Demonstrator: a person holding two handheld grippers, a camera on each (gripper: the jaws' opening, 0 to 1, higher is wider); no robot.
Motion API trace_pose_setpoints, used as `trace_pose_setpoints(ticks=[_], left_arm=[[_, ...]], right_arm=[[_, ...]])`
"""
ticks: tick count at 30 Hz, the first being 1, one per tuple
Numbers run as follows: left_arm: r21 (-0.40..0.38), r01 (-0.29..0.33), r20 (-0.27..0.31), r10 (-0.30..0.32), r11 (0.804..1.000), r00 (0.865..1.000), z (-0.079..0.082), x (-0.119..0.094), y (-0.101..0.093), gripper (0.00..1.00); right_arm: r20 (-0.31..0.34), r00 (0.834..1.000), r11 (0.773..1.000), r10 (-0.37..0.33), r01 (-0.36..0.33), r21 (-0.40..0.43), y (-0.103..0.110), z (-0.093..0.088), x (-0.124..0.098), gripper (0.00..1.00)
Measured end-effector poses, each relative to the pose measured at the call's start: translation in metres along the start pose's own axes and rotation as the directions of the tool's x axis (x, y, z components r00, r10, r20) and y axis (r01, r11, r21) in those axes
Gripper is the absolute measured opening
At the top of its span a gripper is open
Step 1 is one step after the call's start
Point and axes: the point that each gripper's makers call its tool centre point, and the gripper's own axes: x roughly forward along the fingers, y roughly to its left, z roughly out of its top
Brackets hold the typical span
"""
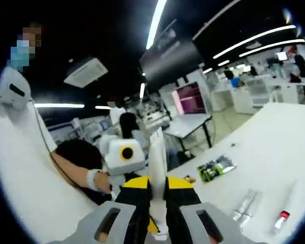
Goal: Arrange the skincare products in the storage area until every visible bottle or jar stands upright without overlapping.
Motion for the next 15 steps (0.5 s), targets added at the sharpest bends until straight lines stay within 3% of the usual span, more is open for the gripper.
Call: trace_pose_setpoints(ticks=[2, 7, 10, 12, 14, 15], left_arm=[[0.021, 0.029, -0.01, -0.029, 0.999, 1.0, -0.003, 0.0, -0.006, 0.23], [0.023, -0.015, -0.009, 0.016, 1.0, 1.0, -0.001, -0.002, -0.001, 0.22], [0.066, -0.101, -0.012, 0.102, 0.993, 0.995, -0.001, -0.005, 0.012, 0.21], [0.101, -0.17, -0.027, 0.174, 0.98, 0.984, -0.004, -0.007, 0.023, 0.21], [0.109, -0.219, -0.039, 0.225, 0.97, 0.974, -0.005, -0.009, 0.032, 0.2], [0.116, -0.244, -0.039, 0.25, 0.963, 0.967, -0.006, -0.01, 0.036, 0.2]], right_arm=[[-0.014, 0.999, 0.999, 0.048, -0.048, 0.018, 0.007, -0.004, -0.001, 0.04], [0.027, 0.999, 0.999, 0.025, -0.026, 0.041, 0.0, -0.002, 0.001, 0.06], [0.053, 0.998, 0.998, -0.023, 0.02, 0.061, -0.008, 0.0, 0.007, 0.09], [0.046, 0.994, 0.99, -0.094, 0.089, 0.105, -0.018, -0.002, 0.012, 0.13], [0.048, 0.989, 0.985, -0.142, 0.136, 0.108, -0.024, -0.003, 0.017, 0.16], [0.05, 0.976, 0.972, -0.21, 0.203, 0.12, -0.032, -0.005, 0.021, 0.18]])
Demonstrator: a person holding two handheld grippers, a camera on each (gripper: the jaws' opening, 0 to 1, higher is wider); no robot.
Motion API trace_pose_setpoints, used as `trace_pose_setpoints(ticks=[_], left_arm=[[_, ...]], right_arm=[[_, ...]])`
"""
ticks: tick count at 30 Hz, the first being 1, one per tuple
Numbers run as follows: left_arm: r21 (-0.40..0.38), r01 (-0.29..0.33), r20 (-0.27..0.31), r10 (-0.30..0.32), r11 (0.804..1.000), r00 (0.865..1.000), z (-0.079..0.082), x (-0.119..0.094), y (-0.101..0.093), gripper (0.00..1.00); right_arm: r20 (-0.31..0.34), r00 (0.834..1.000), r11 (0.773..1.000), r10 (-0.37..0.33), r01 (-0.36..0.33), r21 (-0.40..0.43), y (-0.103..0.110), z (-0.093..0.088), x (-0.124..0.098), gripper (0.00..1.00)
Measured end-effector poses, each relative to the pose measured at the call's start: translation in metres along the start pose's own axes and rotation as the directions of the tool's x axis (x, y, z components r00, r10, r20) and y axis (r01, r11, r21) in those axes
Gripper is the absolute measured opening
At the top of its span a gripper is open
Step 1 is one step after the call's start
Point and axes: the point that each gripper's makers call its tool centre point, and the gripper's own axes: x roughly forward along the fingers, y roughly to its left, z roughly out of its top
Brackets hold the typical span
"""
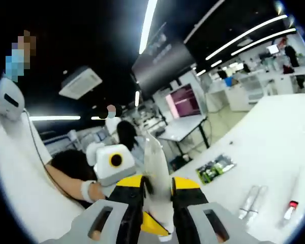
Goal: Arrange the skincare products in the storage area until every visible bottle or jar stands upright without overlapping.
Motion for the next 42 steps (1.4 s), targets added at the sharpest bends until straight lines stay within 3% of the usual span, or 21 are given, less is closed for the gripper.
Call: trace_pose_setpoints(ticks=[3, 4, 6, 7, 8, 11, 14, 17, 23, 26, 30, 31, 36, 42], left_arm=[[0.006, -0.081, -0.032, 0.081, 0.997, 0.996, -0.006, 0.002, 0.011, 0.2], [0.005, -0.102, -0.038, 0.102, 0.995, 0.994, -0.008, 0.002, 0.015, 0.2], [-0.008, -0.154, -0.061, 0.153, 0.988, 0.986, -0.012, 0.0, 0.026, 0.19], [0.01, -0.186, -0.086, 0.186, 0.983, 0.979, -0.016, 0.001, 0.032, 0.19], [0.02, -0.2, -0.096, 0.201, 0.98, 0.975, -0.018, 0.002, 0.034, 0.19], [0.058, -0.241, -0.113, 0.246, 0.969, 0.963, -0.023, 0.002, 0.039, 0.19], [0.1, -0.257, -0.125, 0.268, 0.961, 0.955, -0.026, 0.002, 0.04, 0.19], [0.156, -0.274, -0.15, 0.297, 0.949, 0.943, -0.032, 0.003, 0.04, 0.19], [0.149, -0.28, -0.14, 0.301, 0.948, 0.943, -0.03, 0.004, 0.04, 0.2], [0.154, -0.286, -0.102, 0.303, 0.946, 0.947, -0.021, 0.002, 0.041, 0.21], [0.202, -0.293, -0.077, 0.313, 0.935, 0.947, -0.017, 0.003, 0.043, 0.22], [0.236, -0.294, -0.071, 0.318, 0.926, 0.945, -0.017, 0.004, 0.044, 0.22], [0.259, -0.271, -0.091, 0.302, 0.927, 0.949, -0.021, 0.006, 0.041, 0.22], [0.266, -0.258, -0.08, 0.288, 0.929, 0.954, -0.018, 0.005, 0.04, 0.21]], right_arm=[[0.003, 0.993, 0.993, -0.116, 0.116, 0.021, -0.009, -0.003, 0.006, 0.23], [0.019, 0.984, 0.983, -0.18, 0.179, 0.037, -0.014, -0.004, 0.009, 0.24], [0.023, 0.971, 0.97, -0.236, 0.234, 0.06, -0.018, -0.008, 0.013, 0.28], [0.007, 0.953, 0.943, -0.302, 0.297, 0.151, -0.024, -0.013, 0.013, 0.29], [0.005, 0.943, 0.926, -0.334, 0.327, 0.186, -0.028, -0.015, 0.014, 0.31], [-0.005, 0.912, 0.9, -0.41, 0.406, 0.162, -0.033, -0.018, 0.019, 0.33], [-0.022, 0.896, 0.883, -0.444, 0.441, 0.158, -0.034, -0.022, 0.022, 0.35], [-0.042, 0.882, 0.858, -0.469, 0.467, 0.215, -0.04, -0.028, 0.021, 0.36], [-0.02, 0.91, 0.889, -0.414, 0.409, 0.205, -0.046, -0.026, 0.022, 0.29], [0.003, 0.933, 0.918, -0.36, 0.354, 0.177, -0.041, -0.017, 0.022, 0.28], [-0.006, 0.95, 0.943, -0.314, 0.312, 0.115, -0.037, -0.014, 0.021, 0.27], [-0.009, 0.955, 0.952, -0.298, 0.298, 0.064, -0.034, -0.013, 0.021, 0.27], [-0.038, 0.962, 0.959, -0.271, 0.267, -0.092, -0.029, -0.015, 0.02, 0.27], [-0.035, 0.967, 0.96, -0.251, 0.245, -0.135, -0.027, -0.011, 0.019, 0.27]])
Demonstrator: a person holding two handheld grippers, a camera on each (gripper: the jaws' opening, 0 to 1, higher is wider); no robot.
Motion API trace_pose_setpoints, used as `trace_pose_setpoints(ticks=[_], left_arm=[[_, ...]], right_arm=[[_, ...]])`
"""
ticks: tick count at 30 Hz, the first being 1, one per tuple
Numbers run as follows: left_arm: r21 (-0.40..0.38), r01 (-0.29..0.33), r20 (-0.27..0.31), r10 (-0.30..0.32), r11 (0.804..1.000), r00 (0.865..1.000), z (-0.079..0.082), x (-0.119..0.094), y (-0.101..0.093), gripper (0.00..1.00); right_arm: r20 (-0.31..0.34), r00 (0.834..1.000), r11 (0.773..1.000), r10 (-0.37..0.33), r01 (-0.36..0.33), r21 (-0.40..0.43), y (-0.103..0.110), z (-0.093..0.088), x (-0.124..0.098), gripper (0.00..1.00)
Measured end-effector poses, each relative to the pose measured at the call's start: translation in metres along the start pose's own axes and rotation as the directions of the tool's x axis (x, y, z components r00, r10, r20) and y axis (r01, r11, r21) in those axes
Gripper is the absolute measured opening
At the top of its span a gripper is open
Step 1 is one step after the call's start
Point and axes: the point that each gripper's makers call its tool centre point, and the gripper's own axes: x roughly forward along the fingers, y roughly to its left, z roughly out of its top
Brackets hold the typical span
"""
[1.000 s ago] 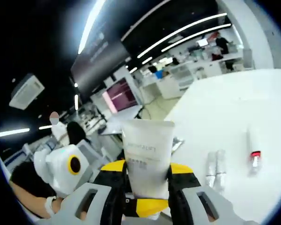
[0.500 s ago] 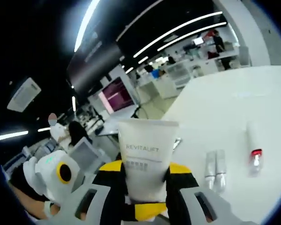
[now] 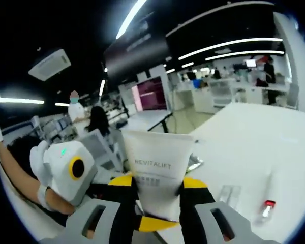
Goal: Arrange the skincare products in the storage area until every visible bottle or jar stands upright without overlapping.
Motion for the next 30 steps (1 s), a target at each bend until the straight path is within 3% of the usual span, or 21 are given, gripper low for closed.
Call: trace_pose_setpoints(ticks=[7, 9, 11, 14, 17, 18, 21, 23, 25, 30], left_arm=[[-0.083, 0.028, -0.015, -0.029, 0.996, 0.999, 0.001, -0.005, 0.002, 0.18], [-0.018, 0.024, -0.098, -0.026, 1.0, 0.995, -0.013, -0.01, 0.004, 0.17], [0.074, 0.019, -0.138, -0.008, 0.997, 0.99, -0.022, -0.015, 0.008, 0.12], [0.07, 0.009, -0.18, 0.004, 0.997, 0.984, -0.037, -0.015, 0.012, 0.01], [0.029, -0.011, -0.217, 0.017, 1.0, 0.976, -0.052, -0.012, 0.013, 0.06], [0.057, 0.002, -0.248, 0.012, 0.998, 0.969, -0.061, -0.009, 0.009, 0.06], [0.183, 0.102, -0.342, -0.034, 0.978, 0.939, -0.083, -0.005, -0.004, 0.03], [0.144, 0.076, -0.318, -0.027, 0.987, 0.948, -0.08, -0.006, -0.001, 0.05], [0.064, 0.052, -0.329, -0.028, 0.997, 0.944, -0.083, -0.007, 0.002, 0.07], [0.092, 0.066, -0.351, -0.029, 0.994, 0.936, -0.089, -0.006, -0.001, 0.12]], right_arm=[[0.041, 0.999, 1.0, 0.011, -0.01, -0.018, -0.007, 0.014, -0.008, 0.27], [0.074, 0.997, 0.999, -0.005, 0.007, -0.031, -0.017, 0.023, -0.01, 0.27], [0.094, 0.995, 1.0, -0.018, 0.02, -0.021, -0.03, 0.031, -0.013, 0.28], [0.119, 0.992, 0.999, -0.048, 0.05, -0.01, -0.049, 0.041, -0.017, 0.28], [0.131, 0.989, 0.997, -0.072, 0.072, -0.002, -0.063, 0.046, -0.02, 0.28], [0.138, 0.987, 0.997, -0.082, 0.082, 0.006, -0.071, 0.048, -0.023, 0.28], [0.133, 0.986, 0.995, -0.104, 0.103, 0.014, -0.082, 0.046, -0.026, 0.28], [0.124, 0.984, 0.992, -0.125, 0.124, 0.018, -0.09, 0.043, -0.027, 0.28], [0.103, 0.983, 0.989, -0.15, 0.147, 0.033, -0.098, 0.037, -0.029, 0.28], [0.04, 0.98, 0.98, -0.196, 0.195, 0.029, -0.115, 0.024, -0.024, 0.29]])
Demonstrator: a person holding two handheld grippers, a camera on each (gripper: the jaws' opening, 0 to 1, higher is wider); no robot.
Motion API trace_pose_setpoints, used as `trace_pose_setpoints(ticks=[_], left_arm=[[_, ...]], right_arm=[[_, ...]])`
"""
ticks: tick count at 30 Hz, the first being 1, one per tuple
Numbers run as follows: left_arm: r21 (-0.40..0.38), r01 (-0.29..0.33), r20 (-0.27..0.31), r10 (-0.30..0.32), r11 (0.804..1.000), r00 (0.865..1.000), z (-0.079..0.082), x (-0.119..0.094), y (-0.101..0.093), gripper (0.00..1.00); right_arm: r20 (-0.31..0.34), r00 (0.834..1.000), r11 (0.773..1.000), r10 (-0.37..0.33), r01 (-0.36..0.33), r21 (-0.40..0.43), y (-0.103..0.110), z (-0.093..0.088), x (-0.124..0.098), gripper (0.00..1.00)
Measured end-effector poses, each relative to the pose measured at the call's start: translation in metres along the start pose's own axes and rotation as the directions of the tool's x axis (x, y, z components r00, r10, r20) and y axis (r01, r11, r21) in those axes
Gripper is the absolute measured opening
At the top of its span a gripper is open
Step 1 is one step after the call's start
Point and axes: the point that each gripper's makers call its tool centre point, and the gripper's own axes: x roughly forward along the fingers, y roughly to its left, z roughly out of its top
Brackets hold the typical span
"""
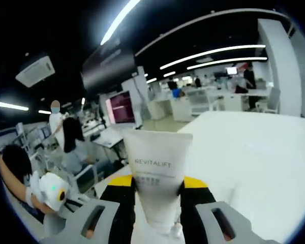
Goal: Arrange the skincare products in the storage area until every visible bottle or jar stands upright without overlapping.
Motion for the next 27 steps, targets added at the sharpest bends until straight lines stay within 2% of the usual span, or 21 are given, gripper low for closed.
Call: trace_pose_setpoints(ticks=[4, 7, 11, 12, 15, 17, 27], left_arm=[[0.012, 0.007, 0.017, -0.008, 1.0, 1.0, 0.003, -0.001, -0.001, 0.11], [-0.022, 0.0, 0.036, 0.001, 1.0, 0.999, 0.006, -0.002, 0.001, 0.12], [-0.031, 0.027, 0.049, -0.026, 0.999, 0.998, 0.008, -0.003, -0.006, 0.05], [-0.008, 0.035, 0.064, -0.034, 0.999, 0.997, 0.011, -0.003, -0.008, 0.05], [-0.007, 0.052, 0.062, -0.052, 0.999, 0.997, 0.011, -0.002, -0.012, 0.1], [0.024, 0.046, 0.073, -0.048, 0.999, 0.996, 0.013, -0.002, -0.012, 0.12], [0.017, 0.069, 0.031, -0.069, 0.998, 0.997, 0.004, 0.002, -0.016, 0.07]], right_arm=[[-0.026, 0.998, 0.998, -0.055, 0.055, 0.016, -0.013, 0.0, 0.006, 0.29], [-0.025, 0.994, 0.994, -0.108, 0.109, 0.018, -0.025, 0.006, 0.014, 0.29], [-0.022, 0.987, 0.986, -0.16, 0.161, 0.033, -0.039, 0.012, 0.027, 0.29], [-0.022, 0.985, 0.985, -0.171, 0.172, 0.033, -0.042, 0.014, 0.031, 0.29], [-0.019, 0.979, 0.978, -0.205, 0.205, 0.023, -0.052, 0.019, 0.04, 0.29], [-0.016, 0.976, 0.976, -0.218, 0.219, 0.01, -0.057, 0.022, 0.045, 0.29], [0.001, 0.951, 0.951, -0.31, 0.31, -0.008, -0.117, 0.05, 0.073, 0.29]])
